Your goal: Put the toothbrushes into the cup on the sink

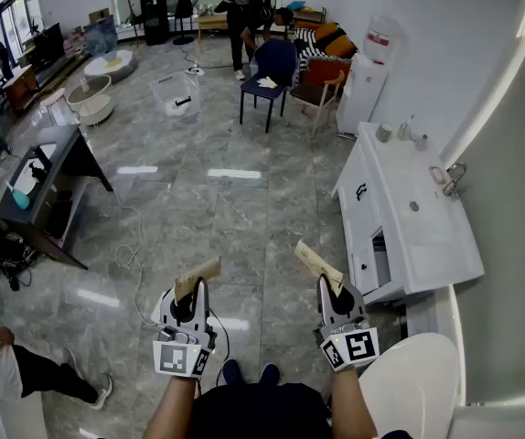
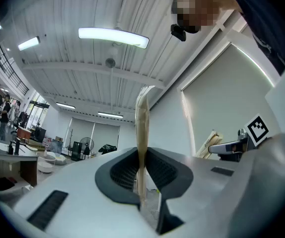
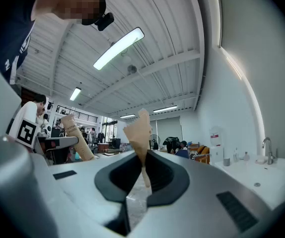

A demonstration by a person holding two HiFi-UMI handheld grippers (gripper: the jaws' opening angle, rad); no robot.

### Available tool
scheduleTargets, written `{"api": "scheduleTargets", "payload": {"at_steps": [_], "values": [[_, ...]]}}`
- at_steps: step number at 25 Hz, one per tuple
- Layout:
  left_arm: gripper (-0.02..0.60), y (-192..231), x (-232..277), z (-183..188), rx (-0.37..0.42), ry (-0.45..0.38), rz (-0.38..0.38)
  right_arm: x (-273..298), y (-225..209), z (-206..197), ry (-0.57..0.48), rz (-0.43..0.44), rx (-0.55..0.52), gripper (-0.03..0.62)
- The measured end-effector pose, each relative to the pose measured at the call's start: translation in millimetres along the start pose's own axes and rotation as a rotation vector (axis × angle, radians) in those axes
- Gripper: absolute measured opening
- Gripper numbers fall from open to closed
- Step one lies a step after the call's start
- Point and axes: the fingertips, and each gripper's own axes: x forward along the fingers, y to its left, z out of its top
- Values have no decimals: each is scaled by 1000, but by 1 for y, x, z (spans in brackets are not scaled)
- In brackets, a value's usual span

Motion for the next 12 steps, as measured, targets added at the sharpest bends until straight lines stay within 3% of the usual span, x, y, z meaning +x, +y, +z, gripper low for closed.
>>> {"api": "scheduleTargets", "payload": {"at_steps": [12], "values": [[61, -5, -3, -3, -3, 3, 9, -8, -9, 4, -24, -18, 18, 48]]}}
